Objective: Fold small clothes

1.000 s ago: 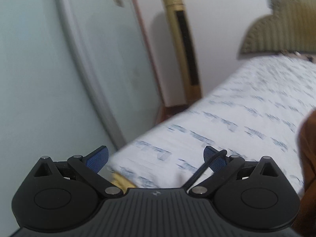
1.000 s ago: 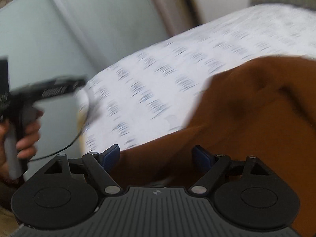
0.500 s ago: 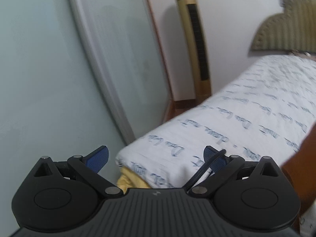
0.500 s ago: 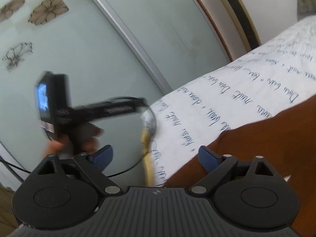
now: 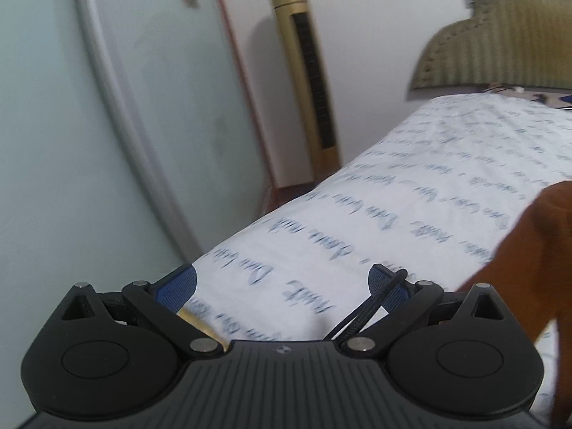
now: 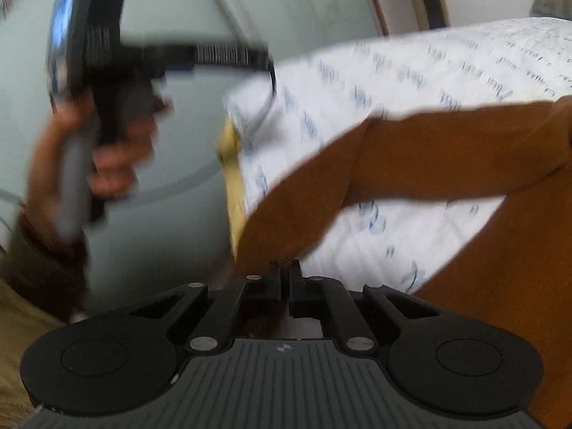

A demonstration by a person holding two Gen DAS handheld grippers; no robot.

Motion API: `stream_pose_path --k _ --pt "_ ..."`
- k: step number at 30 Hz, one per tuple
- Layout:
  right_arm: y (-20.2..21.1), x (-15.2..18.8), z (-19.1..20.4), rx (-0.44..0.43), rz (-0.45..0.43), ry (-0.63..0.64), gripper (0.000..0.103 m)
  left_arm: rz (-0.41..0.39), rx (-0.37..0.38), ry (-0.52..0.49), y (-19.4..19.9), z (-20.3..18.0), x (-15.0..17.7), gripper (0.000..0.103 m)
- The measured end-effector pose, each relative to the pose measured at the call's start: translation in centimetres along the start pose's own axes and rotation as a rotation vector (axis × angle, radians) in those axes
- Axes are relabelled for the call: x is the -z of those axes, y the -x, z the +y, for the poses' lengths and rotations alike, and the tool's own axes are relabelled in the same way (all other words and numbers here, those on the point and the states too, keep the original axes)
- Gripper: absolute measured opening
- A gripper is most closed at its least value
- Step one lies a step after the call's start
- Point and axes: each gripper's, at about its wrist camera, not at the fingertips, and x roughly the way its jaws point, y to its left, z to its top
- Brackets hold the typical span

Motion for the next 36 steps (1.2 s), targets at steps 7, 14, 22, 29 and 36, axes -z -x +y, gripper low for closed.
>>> stream_pose_path --k 7,14,22,29,36 --pt "10.8 -1.2 -3.2 0.262 -0.196 0.001 0.009 -0.033 0.192 -0.058 1.4 -5.8 -1.5 0.103" --pt "14.8 0.5 -9.0 1.144 -0.218 0.013 0.055 -0.046 0.354 -0.189 2.0 -14.5 -0.9 0.103" --pt "19.9 8.8 -14.3 0.608 -0.502 -0.679 0.054 -0.066 0.394 -0.295 2.4 -18.7 1.4 0.103" --pt "14.8 10.7 -16.6 0.362 -0.569 -0.954 0.052 -0.078 0.418 -0.283 2.8 -18.3 1.8 0.103" --pt "13.5 9.9 -16.4 0.419 -0.64 -0.936 0.012 -0.163 0.466 -0.349 4.4 -19.0 2.7 0.103"
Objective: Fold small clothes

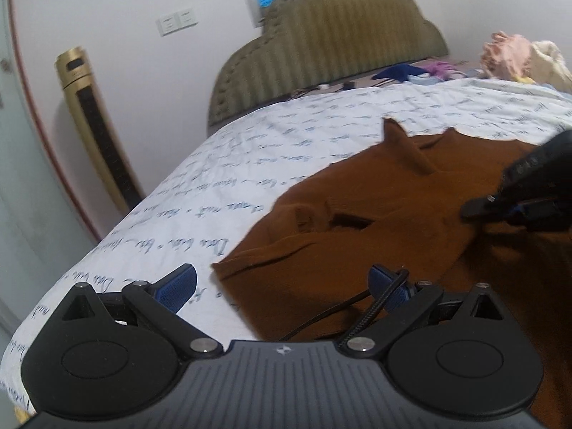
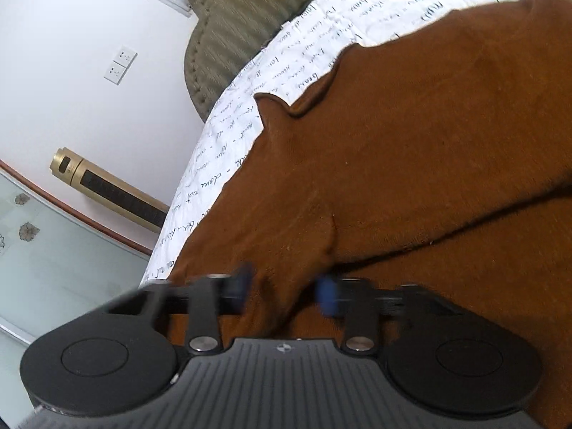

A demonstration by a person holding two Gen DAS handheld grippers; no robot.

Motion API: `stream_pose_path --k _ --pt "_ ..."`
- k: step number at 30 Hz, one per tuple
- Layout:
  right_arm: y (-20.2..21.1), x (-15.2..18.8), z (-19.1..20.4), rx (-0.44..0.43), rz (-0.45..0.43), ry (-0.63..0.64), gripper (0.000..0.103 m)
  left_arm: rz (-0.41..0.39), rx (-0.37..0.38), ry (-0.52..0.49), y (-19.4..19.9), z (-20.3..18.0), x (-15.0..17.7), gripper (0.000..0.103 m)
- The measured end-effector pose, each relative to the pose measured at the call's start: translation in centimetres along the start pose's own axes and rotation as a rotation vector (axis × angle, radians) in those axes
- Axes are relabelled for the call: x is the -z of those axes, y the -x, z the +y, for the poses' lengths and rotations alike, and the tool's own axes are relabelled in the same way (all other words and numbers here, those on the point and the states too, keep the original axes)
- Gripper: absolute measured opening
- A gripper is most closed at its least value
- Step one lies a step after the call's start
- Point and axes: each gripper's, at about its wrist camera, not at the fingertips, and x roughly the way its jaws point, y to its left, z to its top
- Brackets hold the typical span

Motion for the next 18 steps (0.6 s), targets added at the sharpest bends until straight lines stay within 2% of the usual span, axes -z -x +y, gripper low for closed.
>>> stream_pose_path --k 7,14,18 --pt "0.4 -1.8 3.6 -0.054 -0.047 0.103 0.012 -0.048 -0.005 -0.087 -0.8 -3.4 -0.6 0.103" --pt "-1.5 -4.9 10.1 -0.149 -0.061 0.273 0.011 -0.089 -0.136 -0.18 -3.7 -6.3 -2.0 0.103" --pt "-1.4 -5.9 12.4 -0.149 -0.088 0.359 0.011 -0.104 -0.224 -0.187 -5.6 -6.2 -3.0 0.103"
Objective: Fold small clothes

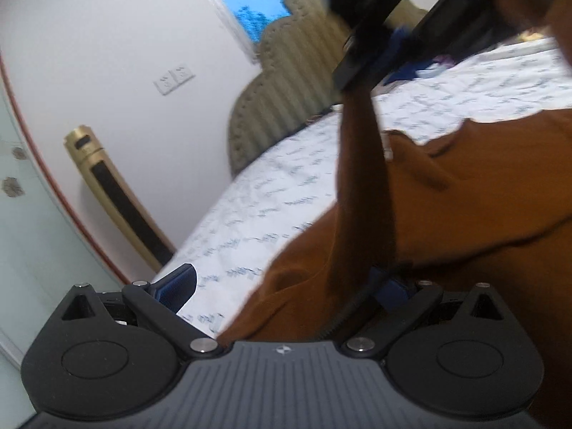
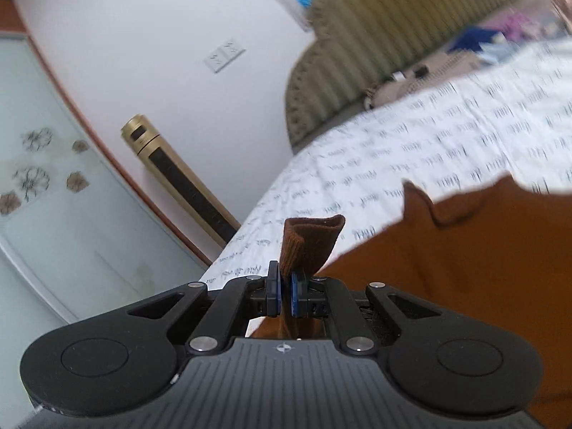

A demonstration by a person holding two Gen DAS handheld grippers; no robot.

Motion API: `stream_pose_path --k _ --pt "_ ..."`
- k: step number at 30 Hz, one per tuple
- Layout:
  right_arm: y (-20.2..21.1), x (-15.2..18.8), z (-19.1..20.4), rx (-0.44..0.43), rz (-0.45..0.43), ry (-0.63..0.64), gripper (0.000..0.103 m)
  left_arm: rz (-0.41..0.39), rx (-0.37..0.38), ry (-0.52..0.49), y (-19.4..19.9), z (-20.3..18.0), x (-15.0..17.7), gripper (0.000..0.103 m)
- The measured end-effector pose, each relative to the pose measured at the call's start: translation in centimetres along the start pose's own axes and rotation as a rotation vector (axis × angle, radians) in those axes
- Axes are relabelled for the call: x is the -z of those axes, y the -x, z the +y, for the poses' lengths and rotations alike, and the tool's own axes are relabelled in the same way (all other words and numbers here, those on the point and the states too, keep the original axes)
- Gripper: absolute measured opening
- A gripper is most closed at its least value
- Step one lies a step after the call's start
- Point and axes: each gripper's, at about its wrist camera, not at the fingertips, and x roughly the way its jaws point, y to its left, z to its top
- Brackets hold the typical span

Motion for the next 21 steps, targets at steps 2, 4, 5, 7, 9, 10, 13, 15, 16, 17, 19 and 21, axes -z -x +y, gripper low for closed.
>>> stream_pose_path --k 2,4,5,7,9,10,13,15,16,17,19,21 --pt "0.7 -0.9 0.1 0.004 -0.028 0.015 0.011 0.022 -0.032 0.014 -1.3 0.6 -0.3 0.103" --pt "1.7 -2.0 -0.4 0.014 -0.061 0.01 0.011 0.044 -0.034 0.04 -2.3 1.4 -0.4 0.103" --pt "2.1 -2.6 -0.8 0.026 -0.079 0.007 0.011 0.056 -0.034 0.053 -2.7 1.8 -0.5 0.103" --pt "3.2 -3.3 -1.8 0.057 -0.117 0.003 0.008 0.08 -0.042 0.075 -3.5 2.5 -0.5 0.103" --pt "3.9 -3.9 -3.0 0.097 -0.162 0.008 0.006 0.1 -0.046 0.106 -4.2 3.2 -0.5 0.103" --pt "4.3 -4.2 -3.7 0.115 -0.178 0.002 0.006 0.11 -0.039 0.125 -4.5 3.6 -0.5 0.103" --pt "4.8 -4.6 -6.1 0.124 -0.162 -0.031 0.006 0.136 0.015 0.183 -4.9 4.6 -0.4 0.103" --pt "4.3 -4.0 -7.8 0.099 -0.101 -0.086 0.014 0.139 0.057 0.211 -4.8 4.9 -0.3 0.103" --pt "3.8 -3.3 -8.7 0.093 -0.063 -0.126 0.016 0.138 0.072 0.221 -4.7 5.1 -0.2 0.103" --pt "3.1 -2.5 -9.6 0.087 -0.021 -0.167 0.019 0.141 0.087 0.229 -4.6 5.1 -0.1 0.103" --pt "1.2 -0.8 -10.9 0.072 0.052 -0.229 0.022 0.154 0.116 0.238 -4.5 5.0 0.0 0.103" --pt "-1.3 1.2 -11.9 0.045 0.139 -0.302 0.034 0.166 0.139 0.25 -4.3 5.1 0.0 0.103"
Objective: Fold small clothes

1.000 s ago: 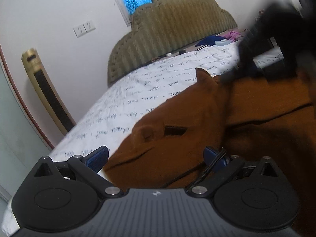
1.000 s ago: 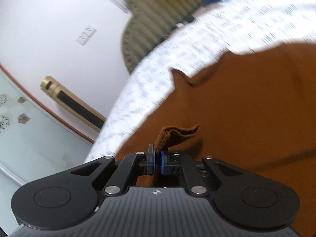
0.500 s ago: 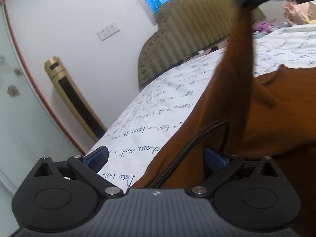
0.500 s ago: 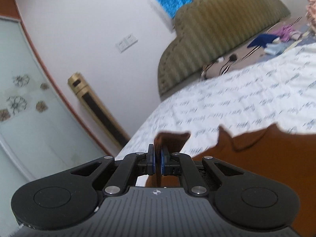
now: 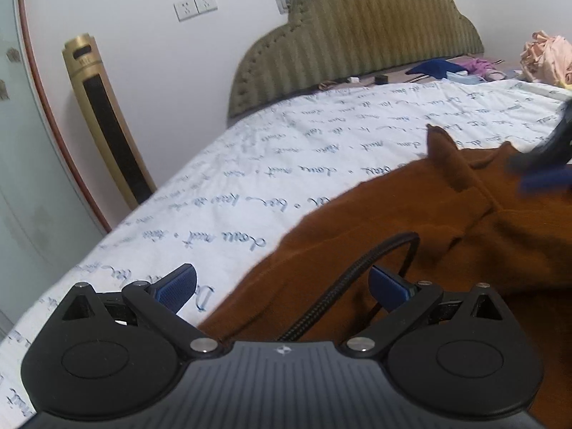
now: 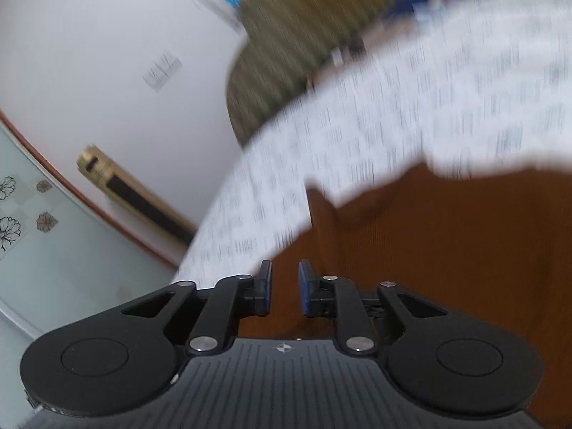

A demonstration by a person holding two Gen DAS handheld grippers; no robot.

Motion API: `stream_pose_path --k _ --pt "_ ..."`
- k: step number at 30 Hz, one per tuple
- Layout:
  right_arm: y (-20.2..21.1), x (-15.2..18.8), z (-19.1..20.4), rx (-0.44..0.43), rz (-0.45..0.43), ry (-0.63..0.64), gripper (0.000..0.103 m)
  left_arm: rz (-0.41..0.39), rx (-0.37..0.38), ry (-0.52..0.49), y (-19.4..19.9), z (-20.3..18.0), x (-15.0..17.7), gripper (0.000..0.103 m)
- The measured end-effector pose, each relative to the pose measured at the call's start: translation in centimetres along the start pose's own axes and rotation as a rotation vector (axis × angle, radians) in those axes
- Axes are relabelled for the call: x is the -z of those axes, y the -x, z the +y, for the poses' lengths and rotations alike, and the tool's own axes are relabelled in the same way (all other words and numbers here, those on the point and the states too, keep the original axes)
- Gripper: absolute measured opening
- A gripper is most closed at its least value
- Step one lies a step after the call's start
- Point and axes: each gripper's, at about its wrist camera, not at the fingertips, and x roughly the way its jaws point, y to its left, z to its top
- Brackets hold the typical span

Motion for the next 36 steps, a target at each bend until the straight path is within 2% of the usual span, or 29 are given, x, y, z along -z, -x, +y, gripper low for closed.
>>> stream_pose_path --k 2,3,6,11,13,15,19,24,30,36 --pt "-2.7 1.5 -1.1 -0.022 0.052 -0.072 0.05 0.003 0.009 0.009 0.3 0.1 0.1 0.103" --pt "-3.8 2.3 -1.2 -0.024 0.066 -0.093 0.054 0.005 0.008 0.012 0.4 0.2 0.1 0.103" --pt "-6.4 3.5 -1.2 -0.04 0.064 -0.139 0.054 0.019 0.014 0.023 0.3 0.5 0.3 0.103" --pt "-9.0 2.9 0.2 -0.029 0.01 -0.143 0.054 0.044 0.035 0.054 0.2 1.0 0.4 0.103" --pt "-9.7 2.6 0.1 -0.018 -0.003 -0.139 0.048 0.044 0.037 0.055 0.4 1.0 0.4 0.103" --pt "-10.6 2.3 0.7 0.008 0.011 -0.118 0.011 0.044 0.04 0.051 0.5 1.0 0.5 0.103" --pt "-10.5 1.9 2.7 0.029 0.009 -0.032 0.012 0.041 0.042 0.042 0.8 0.7 0.4 0.103" --pt "-9.2 -0.1 7.2 -0.031 -0.037 0.057 0.012 0.031 0.046 0.03 1.0 0.1 0.0 0.103" --pt "-5.7 -2.3 13.0 -0.101 -0.148 0.195 0.012 -0.021 0.01 -0.005 1.1 -1.0 -0.9 0.103" --pt "-1.7 -4.8 12.8 -0.087 -0.276 0.196 0.012 -0.016 0.002 -0.015 0.2 -1.6 -1.3 0.103"
